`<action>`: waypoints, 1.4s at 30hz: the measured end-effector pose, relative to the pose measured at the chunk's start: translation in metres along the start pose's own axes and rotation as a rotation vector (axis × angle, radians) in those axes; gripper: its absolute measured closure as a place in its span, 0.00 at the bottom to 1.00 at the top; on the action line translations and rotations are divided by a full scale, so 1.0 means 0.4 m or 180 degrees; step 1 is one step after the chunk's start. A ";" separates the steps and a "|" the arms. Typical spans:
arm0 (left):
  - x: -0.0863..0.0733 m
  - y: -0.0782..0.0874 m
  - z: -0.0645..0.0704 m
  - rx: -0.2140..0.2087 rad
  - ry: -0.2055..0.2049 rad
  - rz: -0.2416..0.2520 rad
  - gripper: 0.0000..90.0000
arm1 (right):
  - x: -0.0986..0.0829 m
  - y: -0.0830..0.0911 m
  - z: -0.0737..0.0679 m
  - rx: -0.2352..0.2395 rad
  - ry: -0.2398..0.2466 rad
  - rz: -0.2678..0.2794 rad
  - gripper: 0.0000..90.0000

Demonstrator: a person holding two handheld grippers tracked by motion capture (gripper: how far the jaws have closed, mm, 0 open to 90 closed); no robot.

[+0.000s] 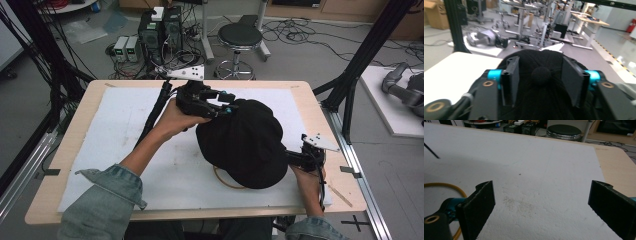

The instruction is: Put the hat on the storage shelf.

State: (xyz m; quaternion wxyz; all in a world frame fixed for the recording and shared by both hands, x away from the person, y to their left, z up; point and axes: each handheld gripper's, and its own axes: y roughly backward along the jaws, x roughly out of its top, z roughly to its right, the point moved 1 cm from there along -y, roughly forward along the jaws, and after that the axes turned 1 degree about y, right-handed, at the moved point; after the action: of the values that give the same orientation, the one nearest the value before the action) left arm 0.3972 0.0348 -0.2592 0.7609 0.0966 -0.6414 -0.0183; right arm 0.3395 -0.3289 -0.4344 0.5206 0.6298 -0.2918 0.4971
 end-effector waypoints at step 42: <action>-0.282 0.420 0.017 0.2668 -0.0195 -0.0069 0.31 | 0.000 -0.012 0.045 -0.0400 -0.0285 -0.0004 0.07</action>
State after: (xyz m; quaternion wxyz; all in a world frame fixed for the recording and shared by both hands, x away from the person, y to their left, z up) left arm 0.3547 0.2157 -0.3393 0.6361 0.4040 -0.6147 0.2333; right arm 0.3496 -0.3446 -0.4355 0.5459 0.6176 -0.3450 0.4488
